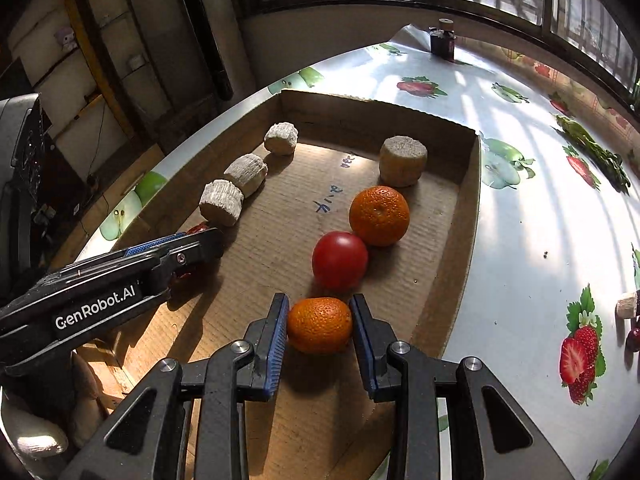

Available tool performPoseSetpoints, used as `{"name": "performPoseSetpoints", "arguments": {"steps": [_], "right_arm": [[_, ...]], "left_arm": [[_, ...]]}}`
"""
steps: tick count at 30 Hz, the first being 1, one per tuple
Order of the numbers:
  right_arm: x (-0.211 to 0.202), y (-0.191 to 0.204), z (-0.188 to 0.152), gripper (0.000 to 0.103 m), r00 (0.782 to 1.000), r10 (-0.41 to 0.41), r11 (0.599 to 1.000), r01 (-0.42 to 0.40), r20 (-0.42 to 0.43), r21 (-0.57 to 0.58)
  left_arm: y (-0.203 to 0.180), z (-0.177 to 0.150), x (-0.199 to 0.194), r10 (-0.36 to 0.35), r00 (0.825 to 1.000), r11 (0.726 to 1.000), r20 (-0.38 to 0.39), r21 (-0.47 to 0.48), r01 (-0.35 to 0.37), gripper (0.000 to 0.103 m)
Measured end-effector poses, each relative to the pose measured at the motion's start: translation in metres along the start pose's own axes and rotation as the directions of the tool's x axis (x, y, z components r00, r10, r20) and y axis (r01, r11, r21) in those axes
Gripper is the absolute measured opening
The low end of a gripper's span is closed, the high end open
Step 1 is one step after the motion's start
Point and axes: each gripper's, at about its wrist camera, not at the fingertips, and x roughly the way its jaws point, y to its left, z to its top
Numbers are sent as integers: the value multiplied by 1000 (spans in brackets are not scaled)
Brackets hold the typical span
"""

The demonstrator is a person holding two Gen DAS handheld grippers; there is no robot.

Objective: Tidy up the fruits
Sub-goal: 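Open both tools to drop the date and tangerine in the box, then move both open tools back to the remaining food on the table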

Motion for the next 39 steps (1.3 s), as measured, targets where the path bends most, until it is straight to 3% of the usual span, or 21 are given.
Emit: {"name": "performPoseSetpoints", "arguments": {"steps": [5,9,12,18,30,35,39], "right_arm": [[-18,0,0,41,999,16,1000,-17,46,11],[-52,-7,-8,54,992,-10,998,3,123,60],[-75,-19,-18,62,985,-13,991,-10,174,132],[-100,-46,-34,64,977,-39,972,-11,209,234],[-134,-76,-56,69,961,-68,959,-11,269,284],[-157,-112,-66,70,954,-110,945,14,278,327],[-186,-167,-77,70,935,-237,910,118,263,397]], "left_arm": [[-7,-1,-30,53,995,999,81,7,-53,50],[-26,-4,-60,177,964,980,199,51,-190,77],[-43,-8,-77,227,934,963,275,84,-258,80],[-82,-20,-98,253,892,924,374,180,-337,80],[-131,-35,-102,218,898,898,381,282,-338,80],[-142,-37,-102,187,915,906,357,299,-301,80],[-148,-39,-94,136,944,931,302,287,-226,83]]}}
